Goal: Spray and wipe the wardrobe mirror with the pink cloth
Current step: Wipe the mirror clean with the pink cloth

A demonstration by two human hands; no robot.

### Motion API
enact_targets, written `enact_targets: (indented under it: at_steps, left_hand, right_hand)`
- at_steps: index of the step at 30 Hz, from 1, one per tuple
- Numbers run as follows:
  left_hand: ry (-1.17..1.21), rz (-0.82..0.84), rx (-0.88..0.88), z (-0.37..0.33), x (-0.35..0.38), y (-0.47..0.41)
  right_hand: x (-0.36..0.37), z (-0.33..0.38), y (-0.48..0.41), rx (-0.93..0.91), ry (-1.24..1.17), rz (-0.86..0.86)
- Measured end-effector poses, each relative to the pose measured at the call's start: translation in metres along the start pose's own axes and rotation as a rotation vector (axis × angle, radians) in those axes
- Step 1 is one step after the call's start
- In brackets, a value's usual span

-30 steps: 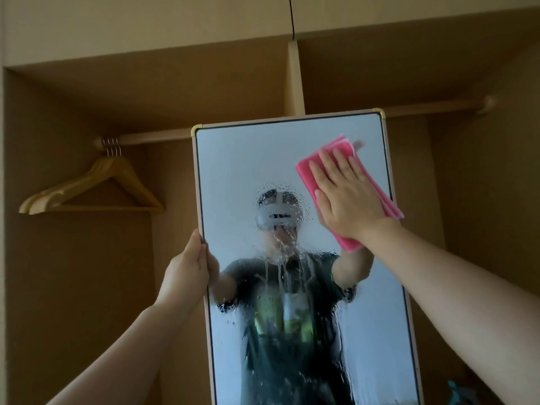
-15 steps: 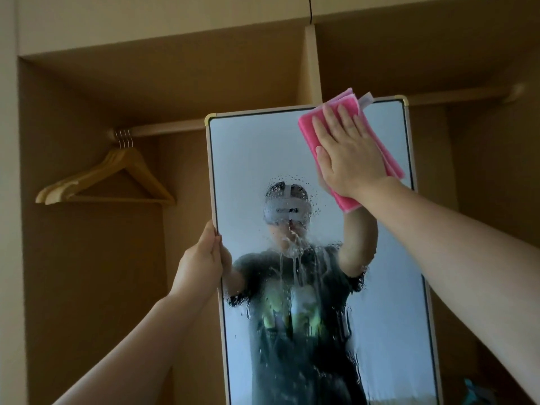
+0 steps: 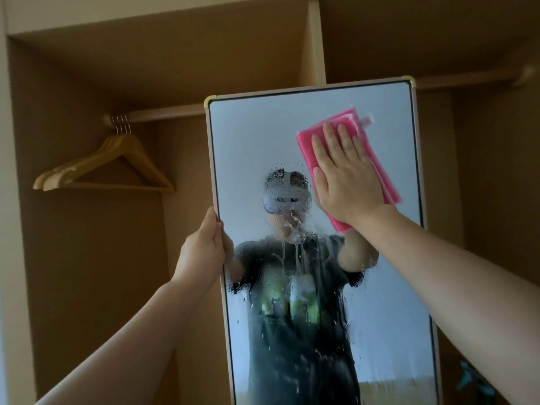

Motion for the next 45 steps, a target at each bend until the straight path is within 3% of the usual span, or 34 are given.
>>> enact_targets:
  at_steps: [11,15,21,31,45]
  left_hand:
    - [-0.002,0.009,-0.009,-0.004,0.0,0.003]
    - [0.004,0.016,0.001,-0.005,0.0,0.003]
    - [0.035,0.016,-0.018,-0.002,-0.001,0.003]
    - [-0.006,0.013,-0.01,0.001,0.0,0.001]
    - [-0.019,0.033,-0.051,0.011,0.0,-0.003]
  right_hand:
    - [0.007,0.05,0.079,0.008,-0.072,0.058]
    - [0.009,0.046,0.092,-0.128,-0.154,0.019]
    - [0.008,0.043,0.093,-0.23,-0.023,-0.018]
    - [0.001,0.04,0.057,-0.211,-0.022,-0.003]
    - [-0.023,0.021,-0.071,-0.085,0.082,0.021]
Point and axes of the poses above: each hand's wrist, its own y-axis away from the middle knuckle, its own x-axis out of the palm, z = x × y, the point moved 6 cm from there along -y, towards the middle knuckle, and after that the axes turned 15 degrees about y, right-handed, at the moved point
